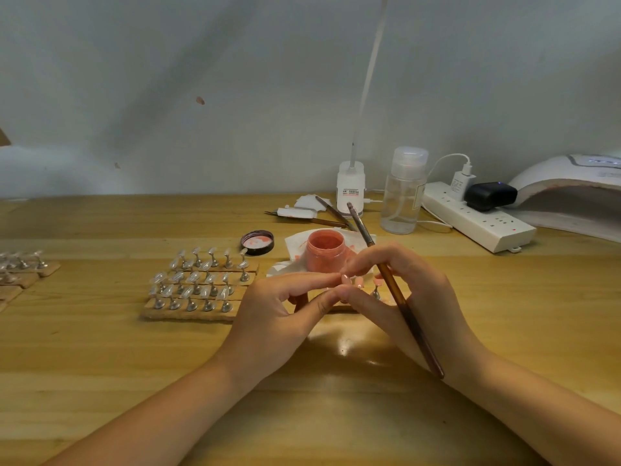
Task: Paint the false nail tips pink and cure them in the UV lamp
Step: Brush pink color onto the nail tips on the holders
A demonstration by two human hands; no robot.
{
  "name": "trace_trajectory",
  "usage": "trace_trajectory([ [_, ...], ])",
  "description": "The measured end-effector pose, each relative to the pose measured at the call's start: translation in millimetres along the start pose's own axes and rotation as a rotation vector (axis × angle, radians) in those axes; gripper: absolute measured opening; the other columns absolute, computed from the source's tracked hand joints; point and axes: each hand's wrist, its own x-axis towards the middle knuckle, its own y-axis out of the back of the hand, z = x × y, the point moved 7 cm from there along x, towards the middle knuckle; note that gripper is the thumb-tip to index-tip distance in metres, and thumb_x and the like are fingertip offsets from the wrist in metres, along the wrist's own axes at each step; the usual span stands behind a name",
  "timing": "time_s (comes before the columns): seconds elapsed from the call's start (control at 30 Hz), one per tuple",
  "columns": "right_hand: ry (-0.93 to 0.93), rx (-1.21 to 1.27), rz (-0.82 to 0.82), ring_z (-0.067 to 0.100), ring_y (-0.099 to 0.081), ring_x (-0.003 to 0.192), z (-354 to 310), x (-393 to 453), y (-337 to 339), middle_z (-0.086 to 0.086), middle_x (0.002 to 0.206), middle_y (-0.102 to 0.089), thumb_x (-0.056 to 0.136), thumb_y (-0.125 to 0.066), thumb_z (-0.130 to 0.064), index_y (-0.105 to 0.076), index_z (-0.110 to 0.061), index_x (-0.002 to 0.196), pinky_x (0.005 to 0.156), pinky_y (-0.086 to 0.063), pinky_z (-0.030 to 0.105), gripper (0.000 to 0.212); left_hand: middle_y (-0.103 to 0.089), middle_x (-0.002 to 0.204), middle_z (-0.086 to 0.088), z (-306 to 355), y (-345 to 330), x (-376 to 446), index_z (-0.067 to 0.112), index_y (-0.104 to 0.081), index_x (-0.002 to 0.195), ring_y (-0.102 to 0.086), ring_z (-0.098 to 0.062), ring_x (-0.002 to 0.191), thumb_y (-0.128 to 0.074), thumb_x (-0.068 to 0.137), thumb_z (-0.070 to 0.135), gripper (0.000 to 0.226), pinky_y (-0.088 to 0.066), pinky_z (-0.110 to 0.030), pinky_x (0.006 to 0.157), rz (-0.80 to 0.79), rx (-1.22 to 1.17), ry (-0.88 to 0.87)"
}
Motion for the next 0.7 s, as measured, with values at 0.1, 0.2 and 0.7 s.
trace_trajectory([
  [0.1, -0.018, 0.015, 0.034, -0.007, -0.057, 0.085, 0.3, 6.0, 13.7, -0.020, 0.089, -0.056, 0.074, -0.068, -0.029, -0.054, -0.021, 0.093, 0.075, -0.046, 0.009, 0.025, -0.062, 0.080, 0.032, -2.2, 3.0, 0.5, 0.037, -0.063, 0.097, -0.049, -0.005, 0.061, -0.068, 0.073, 0.033, 0.026, -0.039, -0.006, 0.063, 0.023, 0.012, 0.019],
  [0.2, -0.067, 0.025, 0.106, 0.002, -0.059, 0.083, 6.9, 13.2, 36.9, -0.013, 0.087, -0.059, 0.074, -0.064, -0.034, -0.051, -0.024, 0.093, 0.074, -0.048, 0.013, 0.025, -0.062, 0.089, 0.018, -8.0, 4.5, 0.2, 0.032, -0.063, 0.096, -0.050, -0.003, 0.072, -0.070, 0.073, 0.031, 0.025, -0.037, -0.008, 0.066, 0.050, 0.018, 0.061],
  [0.7, -0.232, -0.011, -0.050, -0.001, -0.059, 0.086, 53.8, -13.9, 36.7, -0.018, 0.080, -0.059, 0.065, -0.058, -0.051, -0.051, -0.037, 0.088, 0.071, -0.047, 0.014, 0.028, -0.059, 0.097, 0.022, -36.8, -9.2, -0.3, 0.038, -0.041, 0.114, -0.048, 0.013, 0.098, -0.074, 0.073, 0.026, 0.054, -0.032, 0.004, 0.075, -0.079, 0.172, 0.263],
])
